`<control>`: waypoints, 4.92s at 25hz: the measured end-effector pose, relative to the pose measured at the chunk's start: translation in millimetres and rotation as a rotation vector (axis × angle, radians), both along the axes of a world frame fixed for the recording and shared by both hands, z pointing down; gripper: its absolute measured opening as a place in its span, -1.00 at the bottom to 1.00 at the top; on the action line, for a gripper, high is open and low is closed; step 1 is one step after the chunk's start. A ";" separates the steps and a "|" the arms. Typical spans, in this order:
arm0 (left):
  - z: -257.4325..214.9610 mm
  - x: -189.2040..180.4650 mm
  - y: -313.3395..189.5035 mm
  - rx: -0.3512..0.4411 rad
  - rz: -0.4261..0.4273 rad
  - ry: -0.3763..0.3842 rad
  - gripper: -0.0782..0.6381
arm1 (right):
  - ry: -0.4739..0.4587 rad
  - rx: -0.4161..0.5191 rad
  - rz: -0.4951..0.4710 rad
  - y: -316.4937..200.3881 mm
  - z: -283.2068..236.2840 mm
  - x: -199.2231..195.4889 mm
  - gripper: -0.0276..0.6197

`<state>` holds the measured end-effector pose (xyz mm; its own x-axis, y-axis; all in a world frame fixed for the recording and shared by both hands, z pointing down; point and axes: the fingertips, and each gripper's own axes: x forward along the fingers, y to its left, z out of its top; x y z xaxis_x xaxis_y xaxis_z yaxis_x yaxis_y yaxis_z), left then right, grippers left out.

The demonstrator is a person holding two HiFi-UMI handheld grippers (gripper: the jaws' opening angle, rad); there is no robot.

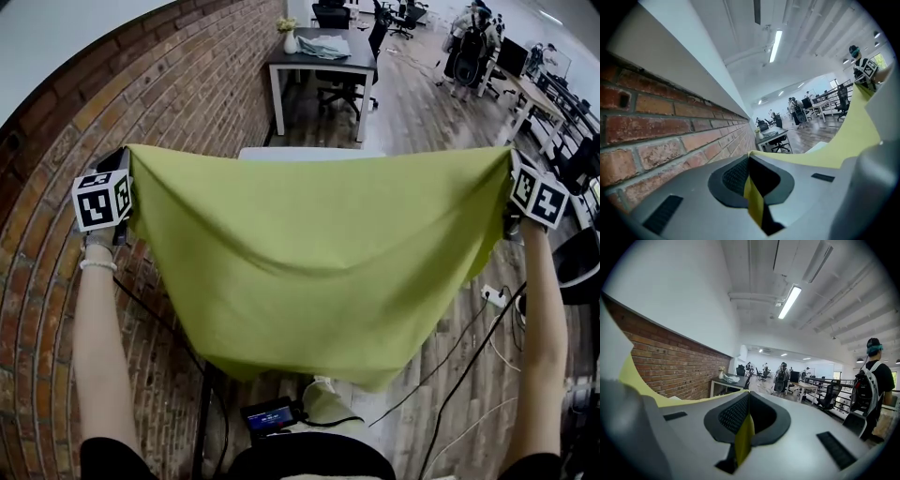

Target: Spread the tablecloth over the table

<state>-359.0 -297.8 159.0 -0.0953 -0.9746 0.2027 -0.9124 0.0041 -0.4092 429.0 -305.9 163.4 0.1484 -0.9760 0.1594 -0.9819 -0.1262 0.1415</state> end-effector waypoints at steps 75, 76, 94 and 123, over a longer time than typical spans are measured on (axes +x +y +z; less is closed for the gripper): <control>393.1 36.5 -15.8 -0.640 0.130 0.266 -0.21 | -0.196 -0.500 -0.173 1.5 381.0 -125.7 -0.35; 393.4 40.8 0.1 -0.650 0.133 0.276 -0.21 | -0.201 -0.512 -0.189 14.2 382.9 -131.1 -0.35; 436.5 64.6 143.0 -0.767 0.071 0.348 -0.33 | -0.351 -0.675 -0.235 163.3 442.6 -158.2 -0.42; 434.4 76.5 81.5 -0.744 0.113 0.309 -0.47 | -0.282 -0.682 -0.205 94.5 441.7 -153.9 -0.55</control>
<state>-282.5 -216.3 593.4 0.1620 -0.5745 0.8023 -0.9631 -0.2690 0.0019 275.1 -211.4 605.1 -0.1606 -0.6517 0.7413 -0.9867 0.0876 -0.1368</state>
